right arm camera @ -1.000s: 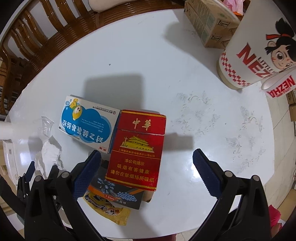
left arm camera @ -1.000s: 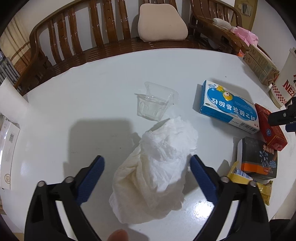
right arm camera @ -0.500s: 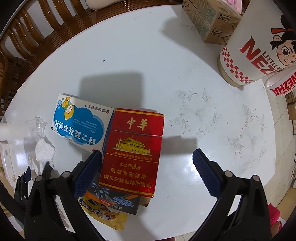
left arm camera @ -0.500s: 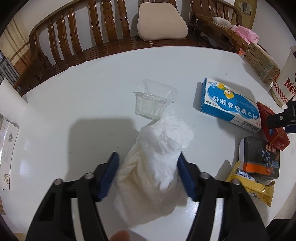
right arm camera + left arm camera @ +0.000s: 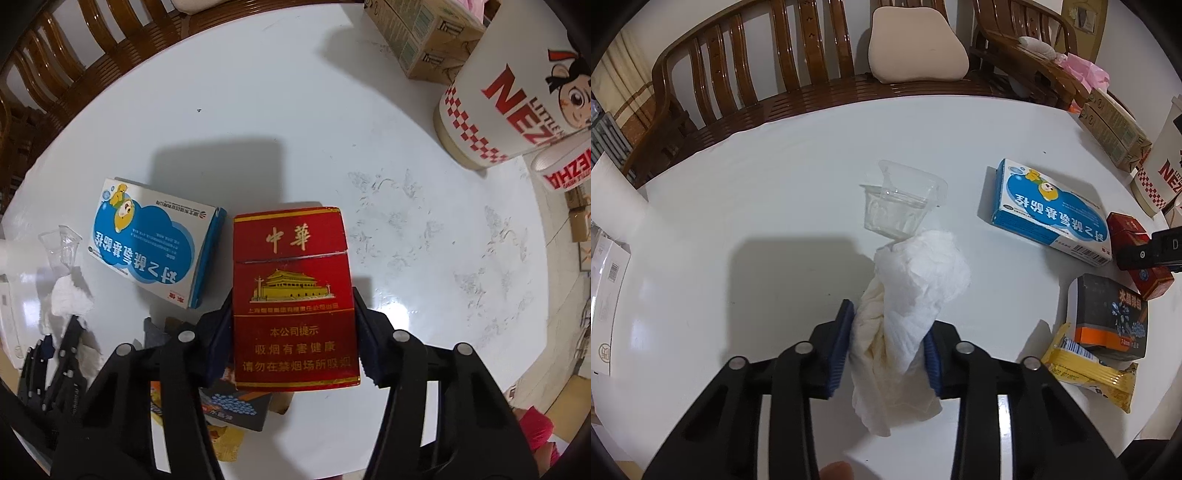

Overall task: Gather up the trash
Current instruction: 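Grasp the crumpled tissue with the left tool while the right tool grasps the red cigarette box, then lift the tissue and red cigarette box and carry them toward the bag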

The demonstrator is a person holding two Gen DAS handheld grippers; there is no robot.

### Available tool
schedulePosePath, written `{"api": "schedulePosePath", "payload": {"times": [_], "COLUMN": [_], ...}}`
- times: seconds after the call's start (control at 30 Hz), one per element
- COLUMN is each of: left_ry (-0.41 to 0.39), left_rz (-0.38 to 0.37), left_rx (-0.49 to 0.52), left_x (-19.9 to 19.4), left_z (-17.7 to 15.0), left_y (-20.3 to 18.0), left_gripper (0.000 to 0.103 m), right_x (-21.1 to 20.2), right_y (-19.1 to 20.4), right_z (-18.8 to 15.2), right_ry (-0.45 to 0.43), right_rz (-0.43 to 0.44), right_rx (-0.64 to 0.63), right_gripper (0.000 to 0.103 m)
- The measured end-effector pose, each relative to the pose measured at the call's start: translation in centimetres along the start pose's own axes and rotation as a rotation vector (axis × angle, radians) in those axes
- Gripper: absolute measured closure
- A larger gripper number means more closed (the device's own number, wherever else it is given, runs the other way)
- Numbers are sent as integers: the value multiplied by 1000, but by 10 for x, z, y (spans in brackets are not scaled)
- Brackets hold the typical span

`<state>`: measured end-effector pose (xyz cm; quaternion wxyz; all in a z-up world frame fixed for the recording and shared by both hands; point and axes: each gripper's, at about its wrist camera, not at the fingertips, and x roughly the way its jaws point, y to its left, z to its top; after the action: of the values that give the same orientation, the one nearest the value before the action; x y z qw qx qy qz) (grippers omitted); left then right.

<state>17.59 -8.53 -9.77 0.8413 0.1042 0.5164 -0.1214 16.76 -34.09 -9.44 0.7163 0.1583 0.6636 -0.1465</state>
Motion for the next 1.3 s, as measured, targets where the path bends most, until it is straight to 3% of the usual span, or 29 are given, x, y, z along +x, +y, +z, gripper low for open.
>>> {"api": "schedulePosePath", "payload": {"times": [0.43,1.3], "left_ry": [2,-7], "left_rz": [-7,-10], "left_rx": [-15,-54], "left_x": [0,-17], "left_z": [2,1], "left_y": [7,13], "left_gripper": [81,85], "right_x": [-7,-32], "right_y": [1,8], "right_z": [-3,-14], "right_ry": [-37,-106], "right_rz": [-20,-18], "right_rx": [-29,-81], "right_gripper": [48,48]}}
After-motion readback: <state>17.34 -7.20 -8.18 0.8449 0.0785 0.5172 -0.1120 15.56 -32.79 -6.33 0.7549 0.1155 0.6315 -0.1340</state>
